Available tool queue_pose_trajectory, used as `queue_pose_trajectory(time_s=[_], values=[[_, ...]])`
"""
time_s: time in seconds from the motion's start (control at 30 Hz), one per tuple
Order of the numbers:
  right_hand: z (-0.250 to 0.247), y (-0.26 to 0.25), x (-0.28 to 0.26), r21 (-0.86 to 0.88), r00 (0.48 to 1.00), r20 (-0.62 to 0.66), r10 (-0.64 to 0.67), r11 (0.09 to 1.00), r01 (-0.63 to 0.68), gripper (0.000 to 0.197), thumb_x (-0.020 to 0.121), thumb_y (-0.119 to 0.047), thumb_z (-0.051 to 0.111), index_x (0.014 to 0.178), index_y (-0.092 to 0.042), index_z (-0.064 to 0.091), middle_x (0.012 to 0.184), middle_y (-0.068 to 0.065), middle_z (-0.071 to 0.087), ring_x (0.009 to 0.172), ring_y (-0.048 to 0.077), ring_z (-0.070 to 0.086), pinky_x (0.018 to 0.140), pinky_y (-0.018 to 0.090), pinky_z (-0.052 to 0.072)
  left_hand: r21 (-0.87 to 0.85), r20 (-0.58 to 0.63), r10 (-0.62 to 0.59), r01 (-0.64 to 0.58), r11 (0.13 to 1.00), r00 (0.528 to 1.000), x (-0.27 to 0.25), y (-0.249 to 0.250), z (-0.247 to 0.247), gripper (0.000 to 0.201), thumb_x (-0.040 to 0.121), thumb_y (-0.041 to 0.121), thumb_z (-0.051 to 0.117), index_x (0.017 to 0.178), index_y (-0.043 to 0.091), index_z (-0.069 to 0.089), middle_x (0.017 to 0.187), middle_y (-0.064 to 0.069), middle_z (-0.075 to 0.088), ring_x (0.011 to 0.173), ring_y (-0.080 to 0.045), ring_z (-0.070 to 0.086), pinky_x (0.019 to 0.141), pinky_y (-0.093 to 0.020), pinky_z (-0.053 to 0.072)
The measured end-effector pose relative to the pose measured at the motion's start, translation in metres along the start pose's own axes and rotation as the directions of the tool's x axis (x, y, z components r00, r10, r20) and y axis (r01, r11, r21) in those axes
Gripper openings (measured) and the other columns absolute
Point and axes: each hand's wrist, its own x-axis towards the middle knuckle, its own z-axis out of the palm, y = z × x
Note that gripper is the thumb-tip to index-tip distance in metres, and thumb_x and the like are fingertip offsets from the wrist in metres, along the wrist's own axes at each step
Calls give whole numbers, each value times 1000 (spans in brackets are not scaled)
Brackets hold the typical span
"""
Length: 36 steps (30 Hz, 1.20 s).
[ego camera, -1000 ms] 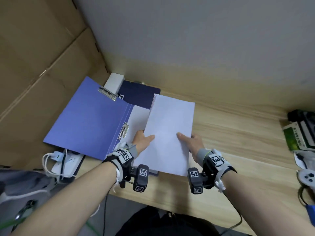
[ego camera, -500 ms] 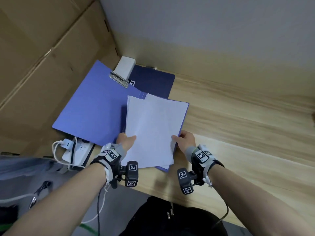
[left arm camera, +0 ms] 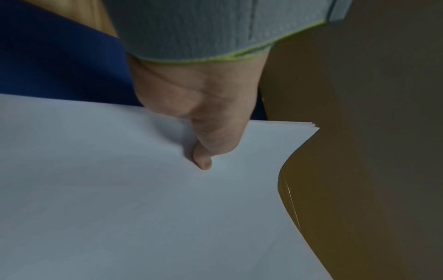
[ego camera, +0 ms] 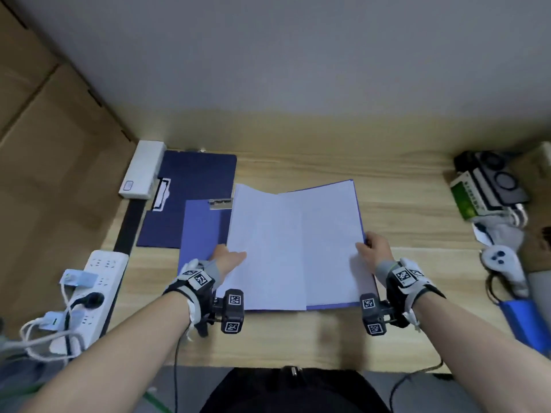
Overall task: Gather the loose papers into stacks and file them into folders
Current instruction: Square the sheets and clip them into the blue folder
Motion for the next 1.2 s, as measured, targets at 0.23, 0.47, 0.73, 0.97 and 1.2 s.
queue_pose_trajectory(time_s=[0.23,0.47,0.73,0.97,1.2], values=[[-87,35,8,-102,990,-102,101,989,-111,29,79,-12,56,103,3,66,85,18,66,80,29,60,71,35,41,4,87,15,-16,1000,996,-4,38,65,85,87,32,68,148,1,19,146,-14,38,133,-33,42,104,-37,39],[-109,29,21,-113,929,-240,281,943,-315,46,82,-5,60,126,4,54,121,27,62,114,43,56,96,44,42,-86,86,32,-25,996,996,-9,55,98,84,90,25,68,149,-4,16,152,-18,32,139,-32,37,112,-42,35],[-53,-37,-1,499,950,239,199,814,-296,42,85,-43,71,109,-8,66,102,5,69,85,24,67,82,34,53,-276,126,126,-88,957,984,41,50,105,112,40,56,89,131,6,46,128,-10,63,109,-30,65,94,-51,53],[-17,-60,-9,433,961,195,194,863,-262,12,79,-12,78,86,-5,71,86,12,75,73,27,69,76,40,59,-189,247,214,-170,967,945,-16,83,85,54,74,29,83,116,9,56,114,-3,68,102,-19,65,97,-37,51],[7,-20,1,294,946,139,292,900,-321,11,78,-9,79,85,-5,71,80,9,72,70,23,65,71,33,52,432,60,569,-535,726,820,21,70,46,45,91,12,55,135,7,50,136,-11,51,127,-29,49,105,-38,41]])
